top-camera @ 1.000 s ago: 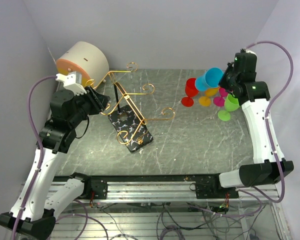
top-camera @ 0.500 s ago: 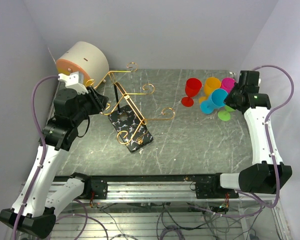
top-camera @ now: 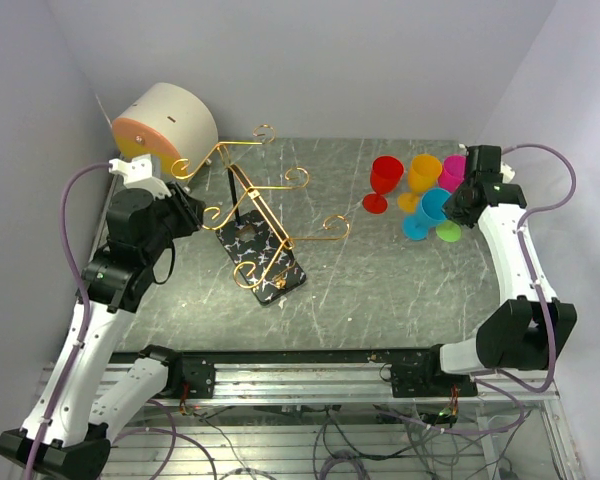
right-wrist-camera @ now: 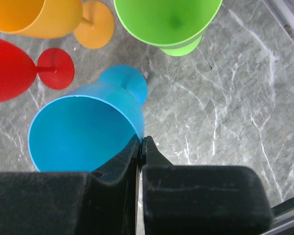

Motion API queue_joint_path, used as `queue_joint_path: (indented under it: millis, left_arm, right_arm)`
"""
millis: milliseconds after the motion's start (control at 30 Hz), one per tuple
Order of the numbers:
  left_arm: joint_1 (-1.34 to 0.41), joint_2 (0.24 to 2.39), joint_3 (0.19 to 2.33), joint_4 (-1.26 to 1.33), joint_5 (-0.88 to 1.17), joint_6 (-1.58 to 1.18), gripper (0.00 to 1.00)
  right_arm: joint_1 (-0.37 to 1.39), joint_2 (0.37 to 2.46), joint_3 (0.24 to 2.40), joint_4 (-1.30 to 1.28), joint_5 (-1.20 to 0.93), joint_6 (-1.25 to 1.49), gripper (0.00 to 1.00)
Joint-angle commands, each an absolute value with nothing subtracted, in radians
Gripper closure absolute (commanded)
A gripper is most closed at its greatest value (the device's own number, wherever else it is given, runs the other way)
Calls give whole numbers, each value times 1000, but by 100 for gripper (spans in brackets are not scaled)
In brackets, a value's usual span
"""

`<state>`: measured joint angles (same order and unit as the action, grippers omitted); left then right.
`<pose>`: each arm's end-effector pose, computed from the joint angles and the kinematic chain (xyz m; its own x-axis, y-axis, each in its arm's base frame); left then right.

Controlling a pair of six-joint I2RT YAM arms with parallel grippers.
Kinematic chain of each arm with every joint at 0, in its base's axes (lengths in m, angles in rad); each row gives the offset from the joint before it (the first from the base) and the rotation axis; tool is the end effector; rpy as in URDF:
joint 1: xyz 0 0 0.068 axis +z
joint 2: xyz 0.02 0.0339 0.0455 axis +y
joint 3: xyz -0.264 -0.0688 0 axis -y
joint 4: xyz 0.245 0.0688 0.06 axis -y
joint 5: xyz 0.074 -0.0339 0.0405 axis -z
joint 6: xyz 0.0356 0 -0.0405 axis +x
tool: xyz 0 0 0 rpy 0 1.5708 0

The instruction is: Take the wine glass off the wine glass rack

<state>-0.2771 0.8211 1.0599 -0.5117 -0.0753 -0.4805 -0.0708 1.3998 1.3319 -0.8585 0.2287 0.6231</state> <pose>0.1637 -0.0438 0.3935 -0.3238 -0.3871 -0.8633 0.0603 0.9022 -0.4271 0.2876 -0.0285 0.3300 -0.5281 0.6072 -0.5936 0.6316 0.7481 0.2034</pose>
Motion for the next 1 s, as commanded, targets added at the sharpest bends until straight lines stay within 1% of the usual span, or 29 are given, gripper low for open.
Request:
queue_joint_path:
  millis: [0, 200, 433, 500, 600, 667, 733, 900, 967]
  left_arm:
    - [-271, 786, 1026, -510, -138, -468, 57]
    - [-272, 754, 994, -501, -166, -473, 57]
    - [-271, 746, 981, -506, -184, -474, 57]
    - [-271, 745, 976, -502, -186, -475, 57]
    - [-271, 750, 976, -506, -189, -474, 57]
    - [-271, 750, 975, -508, -195, -473, 57]
    - [-272, 745, 975, -506, -202, -472, 57]
    - [-271, 736, 972, -505, -219, -464, 57]
    - [-272, 736, 966, -500, -231, -460, 57]
  right_arm:
    - [-77, 1432, 1338, -800, 293, 668, 100]
    - [-78, 1493, 1349, -788, 306, 668, 100]
    - [-77, 1515, 1374, -775, 317, 663, 99]
    - [-76, 1522, 1387, -774, 313, 656, 97]
    - [-76, 1529, 1404, -769, 300, 645, 88]
    - [-77, 1534, 1412, -761, 290, 640, 77]
    - [-77, 1536, 1417, -756, 280, 635, 72]
    - [-77, 1501, 1423, -731, 266, 640, 71]
    - [-77, 1450, 1409, -682, 199, 625, 67]
